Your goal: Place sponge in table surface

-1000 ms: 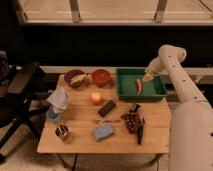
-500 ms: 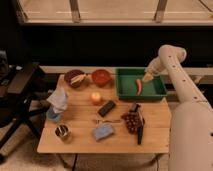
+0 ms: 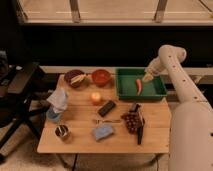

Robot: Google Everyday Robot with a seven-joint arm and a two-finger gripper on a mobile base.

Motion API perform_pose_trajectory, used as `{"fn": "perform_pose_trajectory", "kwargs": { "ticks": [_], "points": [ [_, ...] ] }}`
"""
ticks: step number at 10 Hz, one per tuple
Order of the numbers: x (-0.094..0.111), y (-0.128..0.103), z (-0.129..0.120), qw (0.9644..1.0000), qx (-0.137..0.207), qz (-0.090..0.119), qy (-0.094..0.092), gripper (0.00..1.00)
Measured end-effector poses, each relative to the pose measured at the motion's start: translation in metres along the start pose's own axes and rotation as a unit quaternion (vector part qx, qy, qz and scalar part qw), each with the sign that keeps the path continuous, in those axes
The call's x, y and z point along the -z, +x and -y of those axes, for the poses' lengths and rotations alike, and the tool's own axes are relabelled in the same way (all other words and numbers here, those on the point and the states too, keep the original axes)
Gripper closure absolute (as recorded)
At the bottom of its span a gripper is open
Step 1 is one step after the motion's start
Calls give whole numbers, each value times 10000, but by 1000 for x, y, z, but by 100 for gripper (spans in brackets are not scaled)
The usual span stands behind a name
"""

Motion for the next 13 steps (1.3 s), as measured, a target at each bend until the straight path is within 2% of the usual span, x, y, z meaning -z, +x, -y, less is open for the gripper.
{"fn": "perform_pose_trajectory", "kwargs": {
  "ticks": [4, 6, 7, 9, 13],
  "points": [
    [0, 0, -1, 10000, 21, -24, -26, 46],
    [3, -8, -17, 9995, 123, -145, -253, 46],
    [7, -20, -37, 9987, 162, -212, -426, 46],
    [21, -27, -68, 9971, 180, -319, -664, 46],
    [51, -42, -138, 9923, 369, -183, -1166, 46]
  ]
}}
